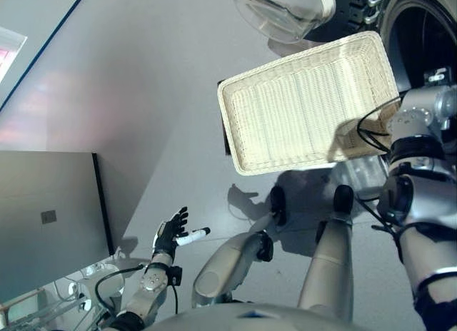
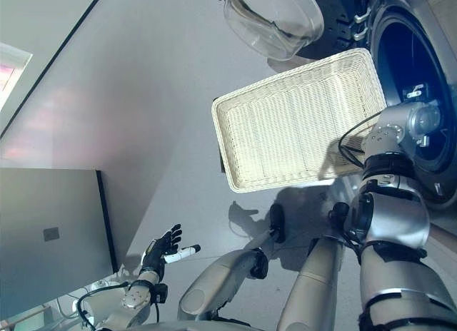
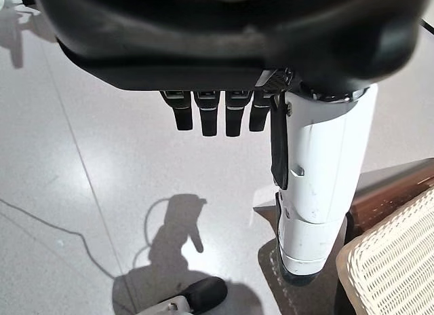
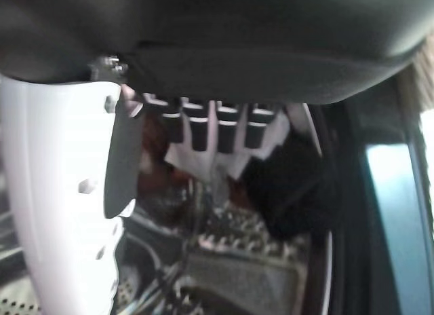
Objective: Pick up the clothes and place them into the washing machine
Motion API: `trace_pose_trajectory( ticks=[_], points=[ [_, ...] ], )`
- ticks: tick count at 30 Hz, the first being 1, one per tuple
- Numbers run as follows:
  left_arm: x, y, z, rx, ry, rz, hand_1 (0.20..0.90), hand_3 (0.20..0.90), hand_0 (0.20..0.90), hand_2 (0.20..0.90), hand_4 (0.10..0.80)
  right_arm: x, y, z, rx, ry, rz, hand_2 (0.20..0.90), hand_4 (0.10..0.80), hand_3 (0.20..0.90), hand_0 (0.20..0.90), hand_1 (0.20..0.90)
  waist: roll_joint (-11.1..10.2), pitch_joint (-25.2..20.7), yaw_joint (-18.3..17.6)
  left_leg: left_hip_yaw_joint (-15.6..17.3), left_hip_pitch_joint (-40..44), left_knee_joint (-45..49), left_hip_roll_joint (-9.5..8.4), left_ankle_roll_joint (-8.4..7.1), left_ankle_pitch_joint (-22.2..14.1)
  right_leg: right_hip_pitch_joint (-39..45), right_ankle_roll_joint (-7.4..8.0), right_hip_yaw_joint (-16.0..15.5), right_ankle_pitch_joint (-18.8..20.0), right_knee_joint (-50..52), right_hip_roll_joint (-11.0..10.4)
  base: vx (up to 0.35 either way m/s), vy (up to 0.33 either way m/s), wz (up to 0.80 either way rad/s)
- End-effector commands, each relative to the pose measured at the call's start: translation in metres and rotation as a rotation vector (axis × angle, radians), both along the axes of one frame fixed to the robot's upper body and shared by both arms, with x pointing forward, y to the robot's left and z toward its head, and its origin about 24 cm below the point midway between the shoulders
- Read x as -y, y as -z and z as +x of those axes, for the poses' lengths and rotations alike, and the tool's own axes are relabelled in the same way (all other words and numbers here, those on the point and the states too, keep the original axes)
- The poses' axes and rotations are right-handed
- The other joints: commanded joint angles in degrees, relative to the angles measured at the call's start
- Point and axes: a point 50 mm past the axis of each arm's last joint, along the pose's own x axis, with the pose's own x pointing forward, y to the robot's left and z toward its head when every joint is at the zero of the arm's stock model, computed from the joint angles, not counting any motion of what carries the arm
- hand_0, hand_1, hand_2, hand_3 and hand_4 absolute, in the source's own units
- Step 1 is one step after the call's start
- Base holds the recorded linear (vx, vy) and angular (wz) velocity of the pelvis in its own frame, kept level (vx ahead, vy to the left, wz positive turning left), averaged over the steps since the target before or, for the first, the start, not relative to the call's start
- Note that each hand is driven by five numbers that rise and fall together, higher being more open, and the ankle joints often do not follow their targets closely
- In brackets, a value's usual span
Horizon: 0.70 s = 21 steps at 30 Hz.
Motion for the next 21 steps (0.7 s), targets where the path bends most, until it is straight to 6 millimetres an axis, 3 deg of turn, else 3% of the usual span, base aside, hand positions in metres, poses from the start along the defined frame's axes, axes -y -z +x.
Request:
trace_pose_trajectory(
  ticks=[1, 4, 7, 18, 21],
  points=[
    [-0.016, 0.012, -0.024, -0.079, -0.040, 0.051, 0.900, 0.900, 0.900, 0.900, 0.800, 0.042, -0.026, -0.025, -0.138, 0.070, -0.187, 0.900, 0.800, 0.900, 0.900, 0.900, 4.80, -2.98, -1.87, -0.07, -4.28, 6.49, 1.47, -5.56, -2.47, 6.23, -2.13, -3.38, 1.17, -7.35, 3.51, 0.000, 0.000, 0.00],
    [-0.021, 0.010, -0.023, -0.083, -0.007, 0.078, 0.900, 0.900, 0.900, 0.900, 0.800, 0.053, -0.016, -0.027, -0.355, 0.037, -0.170, 0.900, 0.800, 0.900, 0.900, 0.900, 4.46, -3.27, -1.61, 0.18, -4.43, 6.60, 1.84, -5.67, -2.52, 6.06, -2.35, -3.40, 1.43, -7.44, 3.66, 0.000, 0.000, 0.00],
    [-0.020, 0.012, -0.027, -0.097, -0.025, 0.078, 0.900, 0.900, 0.900, 0.900, 0.800, 0.042, -0.015, -0.018, -0.338, 0.001, -0.172, 0.900, 0.800, 0.900, 0.900, 0.900, 4.27, -3.14, -1.85, 0.40, -4.62, 6.62, 1.89, -5.75, -2.42, 6.03, -2.47, -3.10, 1.65, -8.00, 3.98, 0.000, 0.001, -0.05],
    [-0.017, 0.020, -0.036, -0.158, -0.027, 0.060, 0.900, 0.900, 0.900, 0.900, 0.800, 0.044, 0.001, -0.019, -0.501, -0.015, -0.180, 0.900, 0.800, 0.900, 0.900, 0.900, 3.55, -3.18, -2.07, 0.52, -4.58, 6.61, 2.14, -5.89, -2.17, 6.51, -2.59, -2.98, 2.09, -8.68, 4.34, 0.000, 0.004, -0.02],
    [-0.017, 0.019, -0.035, -0.153, -0.034, 0.053, 0.900, 0.900, 0.900, 0.900, 0.800, 0.040, -0.003, -0.016, -0.442, -0.017, -0.182, 0.900, 0.800, 0.900, 0.900, 0.900, 3.37, -3.04, -2.32, 0.55, -4.56, 6.66, 2.18, -5.86, -2.18, 6.56, -2.65, -2.97, 2.11, -8.72, 4.42, 0.000, 0.000, 0.00]
  ],
)
